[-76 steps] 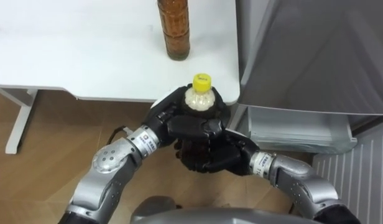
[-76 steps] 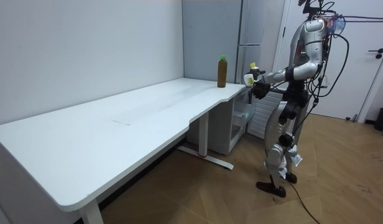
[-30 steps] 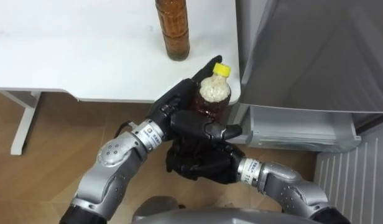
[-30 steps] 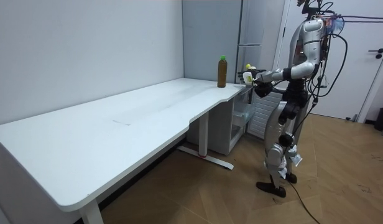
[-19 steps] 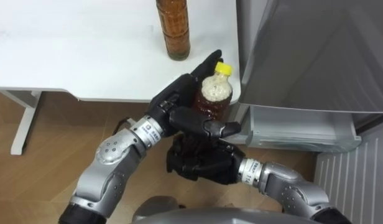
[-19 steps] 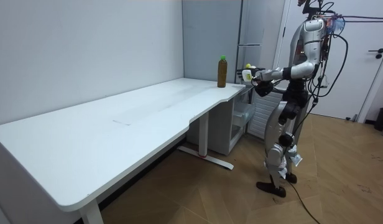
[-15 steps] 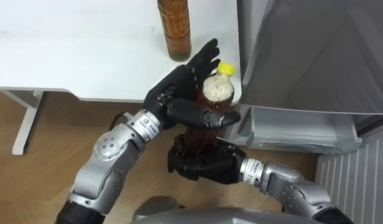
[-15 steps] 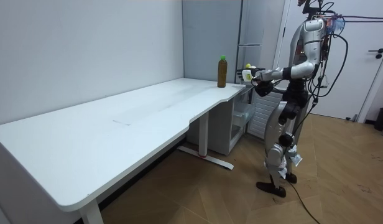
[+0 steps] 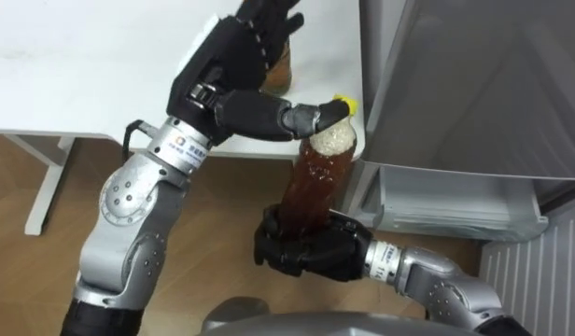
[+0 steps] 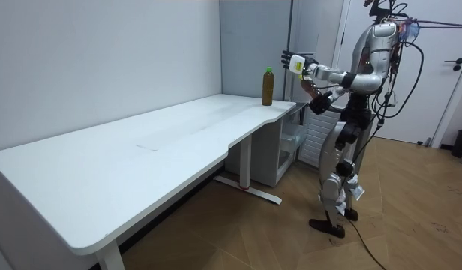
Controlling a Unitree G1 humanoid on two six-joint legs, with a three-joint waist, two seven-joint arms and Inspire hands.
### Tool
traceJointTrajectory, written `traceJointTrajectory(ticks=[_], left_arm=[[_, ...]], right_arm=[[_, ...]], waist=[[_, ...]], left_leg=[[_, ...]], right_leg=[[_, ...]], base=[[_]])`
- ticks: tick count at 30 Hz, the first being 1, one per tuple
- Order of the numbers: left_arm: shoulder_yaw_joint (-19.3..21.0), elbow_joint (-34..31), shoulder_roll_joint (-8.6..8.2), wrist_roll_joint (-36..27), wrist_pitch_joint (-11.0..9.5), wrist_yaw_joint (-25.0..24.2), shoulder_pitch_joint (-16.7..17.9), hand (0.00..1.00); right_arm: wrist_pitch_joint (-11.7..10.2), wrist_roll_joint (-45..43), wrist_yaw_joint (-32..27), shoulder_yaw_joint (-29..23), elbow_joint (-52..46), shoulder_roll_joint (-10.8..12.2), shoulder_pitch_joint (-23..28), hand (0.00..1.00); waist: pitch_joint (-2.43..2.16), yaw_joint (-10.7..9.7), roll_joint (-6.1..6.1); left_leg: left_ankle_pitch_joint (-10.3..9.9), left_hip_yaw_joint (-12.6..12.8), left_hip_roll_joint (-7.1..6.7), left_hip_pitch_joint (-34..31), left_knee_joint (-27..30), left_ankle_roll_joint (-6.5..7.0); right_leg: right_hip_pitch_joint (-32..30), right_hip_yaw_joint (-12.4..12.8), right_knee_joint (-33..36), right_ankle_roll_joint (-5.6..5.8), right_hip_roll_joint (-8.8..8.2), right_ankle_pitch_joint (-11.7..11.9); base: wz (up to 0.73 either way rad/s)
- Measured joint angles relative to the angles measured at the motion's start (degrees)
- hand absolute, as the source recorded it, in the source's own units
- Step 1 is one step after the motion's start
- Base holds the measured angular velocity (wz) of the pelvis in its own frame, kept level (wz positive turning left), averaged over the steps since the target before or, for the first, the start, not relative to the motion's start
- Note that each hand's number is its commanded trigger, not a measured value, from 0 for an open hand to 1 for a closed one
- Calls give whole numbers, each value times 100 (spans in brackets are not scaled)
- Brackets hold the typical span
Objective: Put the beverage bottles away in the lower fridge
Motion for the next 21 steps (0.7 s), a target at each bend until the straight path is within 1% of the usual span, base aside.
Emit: traceJointTrajectory(ticks=[3, 7, 10, 13, 14, 15, 16, 18, 19, 21], left_arm=[[0, -16, 1, -1, -90, -7, -75, 0], [0, -68, -1, 4, -122, -2, -112, 0], [63, -312, -27, 11, -133, 115, -125, 0], [357, -512, -163, 187, -170, 237, -206, 0], [483, -568, -195, 258, -171, 304, -256, 0], [658, -603, -194, 257, -190, 323, -296, 0], [747, -606, -191, 255, -237, 344, -294, 0], [1081, -617, -191, 247, -339, 546, -294, 0], [1167, -618, -193, 247, -364, 614, -295, 0], [1561, -662, -226, 250, -437, 909, -271, 0]], right_arm=[[0, 0, 0, 1, 0, 17, 19, 100], [-2, -3, -1, 1, 0, 45, 39, 100], [-1, -4, -3, 4, 6, 31, 58, 100], [-1, -13, -2, -31, 5, 13, 96, 100], [-1, -22, -2, -115, 5, 12, 169, 100], [-1, -109, -1, -232, 5, 13, 244, 100], [-1, -163, -2, -280, 6, 6, 269, 100], [-10, -182, -2, -493, 7, -17, 415, 100], [-11, -182, -3, -564, 6, -13, 461, 100], [-64, -358, -3, -857, -15, 22, 642, 100]], waist=[[6, 3, 9], [7, -3, 16], [7, 27, 18], [0, 64, 29], [-5, 138, 38], [-7, 178, 42], [-10, 192, 46], [-17, 297, 60], [-21, 302, 66], [-36, 380, 87]], left_leg=[[2, 0, 0, 11, 0, -4], [2, 1, -1, -29, 12, -4], [2, 2, 0, -47, 20, -3], [2, 22, 6, -43, 16, -3], [1, 35, 10, -33, 9, -4], [2, 21, 8, -29, 4, -4], [2, 18, 7, -23, 3, -4], [3, 15, 3, 17, -10, -5], [3, 12, 1, 21, -11, -5], [4, 16, -3, 68, -42, -5]], right_leg=[[11, 3, 2, 0, 0, 0], [3, 5, 6, 0, 1, 0], [-17, 2, 7, 0, -1, 0], [-19, -5, 3, 0, 0, 0], [-21, -2, 1, 0, 0, 0], [-10, -10, 1, 0, 0, 0], [-3, -10, 1, 0, 0, 0], [16, -3, -3, 0, 2, 0], [19, -3, -3, 0, 1, 0], [48, 0, 6, 0, -4, 0]], base=[[0], [0], [0], [-2], [0], [0], [5], [0], [0], [0]])
